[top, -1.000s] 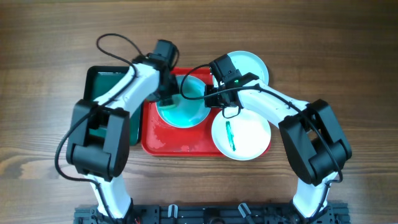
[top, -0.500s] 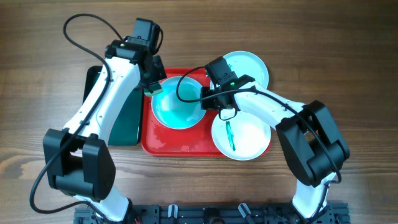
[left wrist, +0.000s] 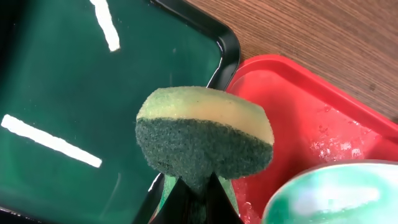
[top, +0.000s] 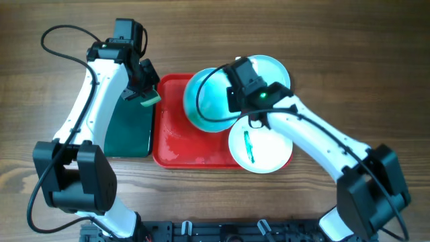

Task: Clean dirty plates on tray and stack at the side
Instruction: 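Carry the scrubbed plate with the right gripper to the table right of the tray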

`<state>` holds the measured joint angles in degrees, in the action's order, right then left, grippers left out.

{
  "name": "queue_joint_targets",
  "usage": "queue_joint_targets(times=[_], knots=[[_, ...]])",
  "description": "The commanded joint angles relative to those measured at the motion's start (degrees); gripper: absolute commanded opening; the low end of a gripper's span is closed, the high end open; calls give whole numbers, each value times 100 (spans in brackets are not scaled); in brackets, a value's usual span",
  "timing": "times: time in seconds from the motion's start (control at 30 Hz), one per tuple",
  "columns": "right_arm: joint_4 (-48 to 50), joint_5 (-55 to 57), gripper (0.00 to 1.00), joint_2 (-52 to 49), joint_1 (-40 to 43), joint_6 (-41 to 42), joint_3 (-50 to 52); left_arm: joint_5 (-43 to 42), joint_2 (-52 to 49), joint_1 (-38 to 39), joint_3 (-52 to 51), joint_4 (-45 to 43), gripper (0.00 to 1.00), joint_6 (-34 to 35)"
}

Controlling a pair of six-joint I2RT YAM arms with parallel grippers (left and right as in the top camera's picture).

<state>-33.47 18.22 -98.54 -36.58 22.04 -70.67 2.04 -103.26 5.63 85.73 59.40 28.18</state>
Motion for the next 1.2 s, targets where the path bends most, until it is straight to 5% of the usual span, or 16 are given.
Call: queue_joint_targets(times=[0.0, 0.33, 0.73, 0.93, 1.17], knots=[[-68, 2374, 4, 74, -621, -262, -92, -94, 31, -28, 63, -2, 4, 61], [35, 5805, 4, 74, -2188, -557, -90, -94, 31, -28, 63, 0, 4, 61], [92, 6712, 4, 74, -2529, -706, -90, -94, 31, -28, 63, 0, 4, 61], [37, 5814, 4, 74, -2529, -708, -90, -94, 28, -28, 63, 0, 4, 63], [-144, 2225, 4, 271, -2293, -634, -90, -96, 28, -28, 63, 2, 4, 63]])
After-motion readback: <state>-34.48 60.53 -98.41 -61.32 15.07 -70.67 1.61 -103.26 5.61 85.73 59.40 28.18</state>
